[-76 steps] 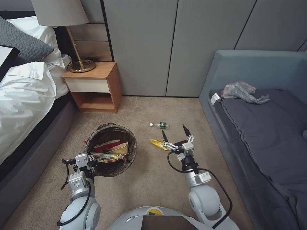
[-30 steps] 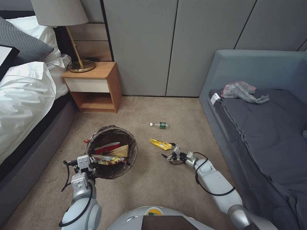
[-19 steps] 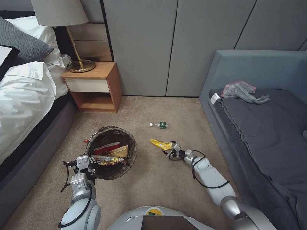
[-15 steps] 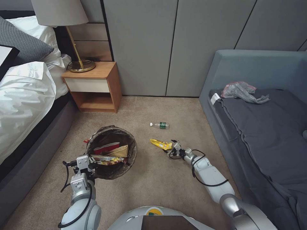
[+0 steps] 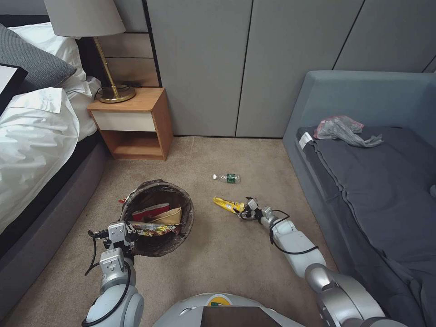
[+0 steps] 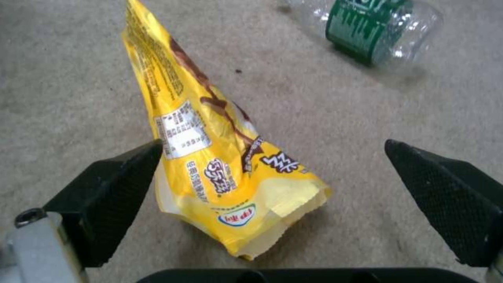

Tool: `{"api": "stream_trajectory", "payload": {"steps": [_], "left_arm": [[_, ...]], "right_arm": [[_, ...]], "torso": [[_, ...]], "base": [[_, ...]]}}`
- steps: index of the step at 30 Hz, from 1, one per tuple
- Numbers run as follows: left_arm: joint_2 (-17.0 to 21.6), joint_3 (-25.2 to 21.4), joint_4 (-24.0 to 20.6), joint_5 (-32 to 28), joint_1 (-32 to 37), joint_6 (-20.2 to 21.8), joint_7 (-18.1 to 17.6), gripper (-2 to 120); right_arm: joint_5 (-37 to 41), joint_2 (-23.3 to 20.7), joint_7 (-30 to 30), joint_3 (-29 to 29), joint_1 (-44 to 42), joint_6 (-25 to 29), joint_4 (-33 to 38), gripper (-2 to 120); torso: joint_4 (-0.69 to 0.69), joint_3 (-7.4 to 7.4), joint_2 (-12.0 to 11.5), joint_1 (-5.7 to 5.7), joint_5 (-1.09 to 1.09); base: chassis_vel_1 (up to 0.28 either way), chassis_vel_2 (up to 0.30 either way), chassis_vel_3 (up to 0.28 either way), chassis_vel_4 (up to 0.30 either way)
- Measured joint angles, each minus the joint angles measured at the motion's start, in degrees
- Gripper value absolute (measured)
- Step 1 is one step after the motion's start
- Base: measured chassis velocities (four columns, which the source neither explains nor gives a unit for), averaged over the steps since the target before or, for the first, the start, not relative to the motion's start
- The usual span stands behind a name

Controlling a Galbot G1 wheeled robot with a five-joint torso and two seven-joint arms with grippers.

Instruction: Pick up the trash bin, then pick up the garbage from the floor and place it into the trash bin.

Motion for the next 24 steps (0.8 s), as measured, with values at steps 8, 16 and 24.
{"api": "stream_trajectory", "payload": {"steps": [8, 16, 24], "left_arm": [[-0.2, -0.2, -0.4, 0.3, 0.7, -0.2, 0.0, 0], [-0.3, -0.1, -0.5, 0.5, 1.0, -0.3, 0.0, 0], [-0.4, 0.0, -0.5, 0.9, 1.5, -0.7, 0.0, 0]], "right_arm": [[0.3, 1.3, 0.6, 0.1, 0.7, -1.3, -1.6, 92], [1.3, 1.9, 1.8, 0.4, 0.7, -3.2, -2.9, 65], [2.4, 2.4, 5.9, 1.0, 0.7, -7.6, -4.6, 34]], "torso": [[0.01, 0.00, 0.0, 0.00, 0.00], [0.00, 0.00, 0.0, 0.00, 0.00], [0.00, 0.00, 0.0, 0.00, 0.01]], "base": [[0.000, 0.000, 0.000, 0.000], [0.000, 0.000, 0.000, 0.000], [0.000, 0.000, 0.000, 0.000]]}}
